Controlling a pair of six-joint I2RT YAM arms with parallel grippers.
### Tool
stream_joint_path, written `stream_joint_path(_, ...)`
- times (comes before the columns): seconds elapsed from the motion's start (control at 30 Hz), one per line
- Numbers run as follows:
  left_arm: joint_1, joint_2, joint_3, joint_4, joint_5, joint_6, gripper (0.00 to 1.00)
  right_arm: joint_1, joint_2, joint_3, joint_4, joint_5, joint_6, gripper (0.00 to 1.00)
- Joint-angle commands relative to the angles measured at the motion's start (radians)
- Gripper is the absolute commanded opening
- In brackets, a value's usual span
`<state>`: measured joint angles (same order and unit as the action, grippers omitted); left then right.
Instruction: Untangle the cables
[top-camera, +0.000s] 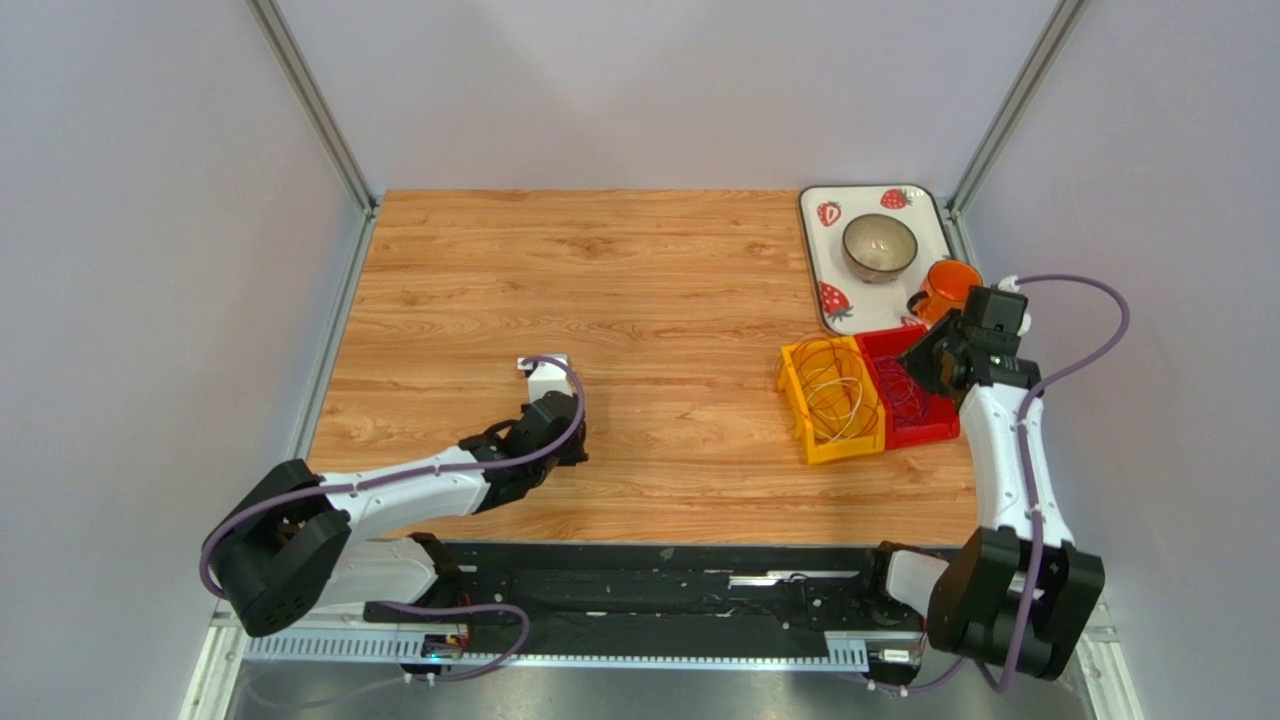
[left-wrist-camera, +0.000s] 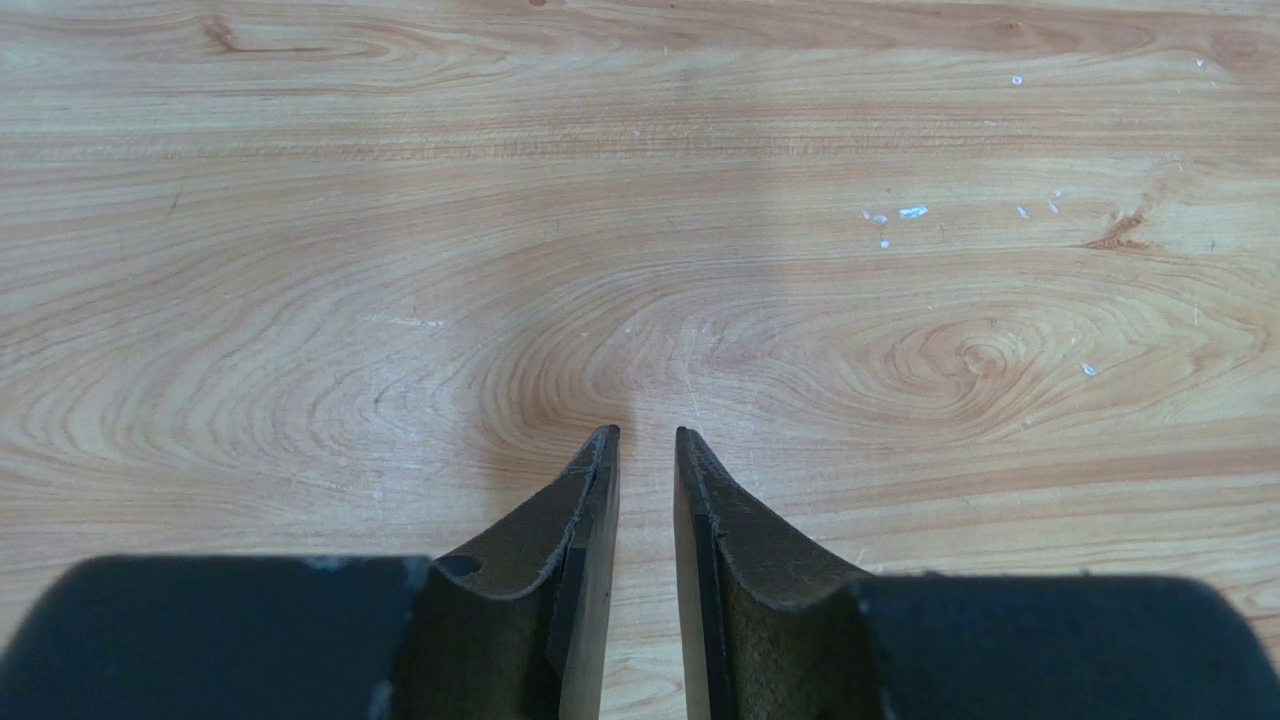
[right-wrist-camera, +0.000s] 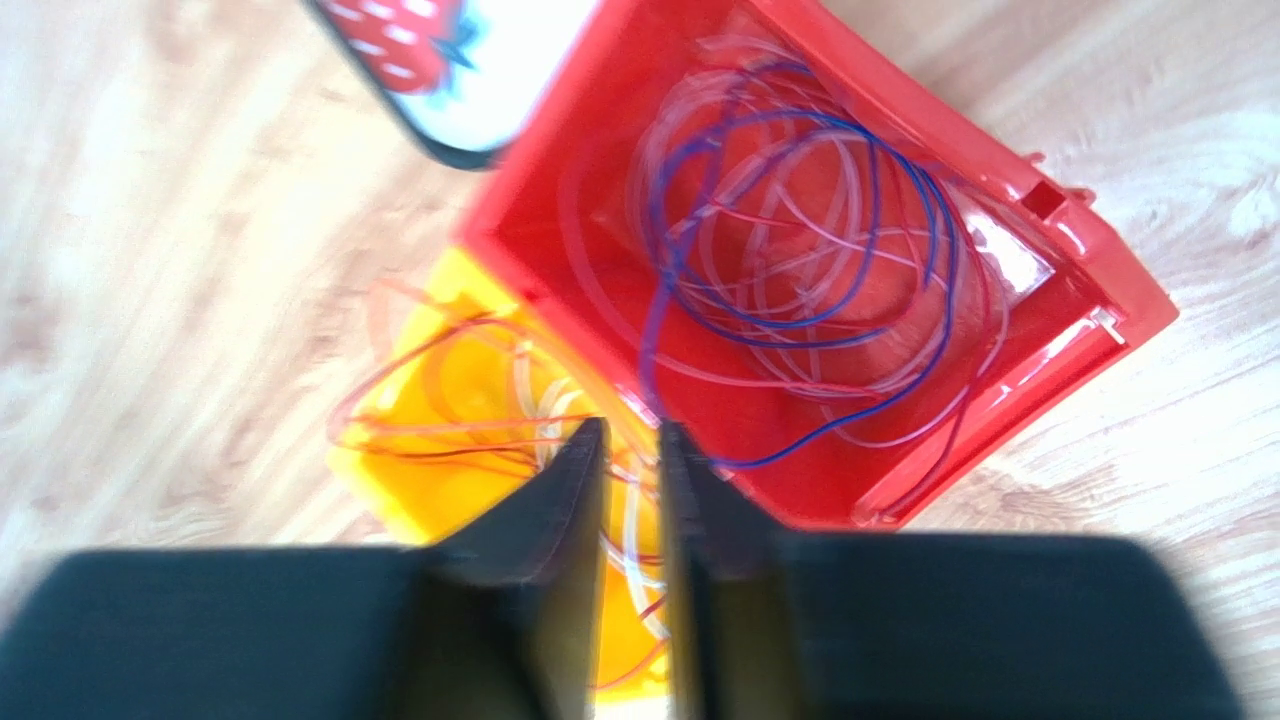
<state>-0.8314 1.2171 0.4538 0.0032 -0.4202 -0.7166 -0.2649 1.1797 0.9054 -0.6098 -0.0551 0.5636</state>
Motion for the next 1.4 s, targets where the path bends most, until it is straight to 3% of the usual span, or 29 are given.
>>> stream_joint_path(0.0,0.000,-0.014,0.028,0.021,-0.002,-0.003,0.29,0.009,-0.113,0.050,-0.039,-0.063,-0.019,0.31)
stream_joint_path(0.03,0.000,-0.024,0.026,0.026,0.000,0.000,0.29,0.018,-0.153,0.049,-0.038,-0.077,-0.018,0.34)
stream_joint_path(0.07,0.000,-0.030,0.017,0.029,0.003,0.002,0.29,0.044,-0.170,0.047,-0.031,-0.094,-0.018,0.45)
stream_joint_path(0.13,0.000,-0.057,0.005,0.052,0.014,0.009,0.35,0.081,-0.219,0.046,-0.016,-0.138,-0.021,0.59)
stream_joint_path(0.17,0.000,-0.070,-0.012,0.058,0.018,0.016,0.39,0.125,-0.236,0.044,0.005,-0.150,-0.019,0.79)
stream_joint_path(0.2,0.000,-0.083,-0.021,0.067,0.018,0.014,0.49,0.150,-0.248,0.041,0.018,-0.172,-0.019,0.87)
stream_joint_path(0.27,0.000,-0.132,-0.053,0.089,0.020,0.014,0.57,0.232,-0.285,0.024,0.056,-0.180,-0.011,0.99)
stream_joint_path(0.3,0.000,-0.148,-0.063,0.093,0.017,0.013,0.63,0.259,-0.298,0.014,0.074,-0.187,-0.008,0.99)
stream_joint_path(0.5,0.000,-0.254,-0.112,0.089,-0.005,0.000,0.82,0.487,-0.376,-0.095,0.226,-0.172,0.004,0.99)
stream_joint_path(0.57,0.000,-0.286,-0.133,0.104,0.008,0.003,0.85,0.561,-0.391,-0.131,0.284,-0.169,0.007,1.00)
stream_joint_path(0.77,0.000,-0.378,-0.191,0.141,0.020,-0.003,0.85,0.696,-0.400,-0.322,0.523,-0.184,0.042,0.99)
stream_joint_path(0.93,0.000,-0.459,-0.243,0.167,0.000,-0.020,0.85,0.743,-0.297,-0.477,0.792,-0.195,0.032,0.99)
stream_joint_path(1.13,0.000,-0.499,-0.280,0.210,-0.015,-0.024,0.85,0.763,-0.177,-0.481,0.861,-0.175,-0.001,0.99)
stream_joint_path(1.37,0.000,-0.441,-0.262,0.235,-0.023,-0.026,0.85,0.767,-0.088,-0.436,0.846,-0.169,-0.008,1.00)
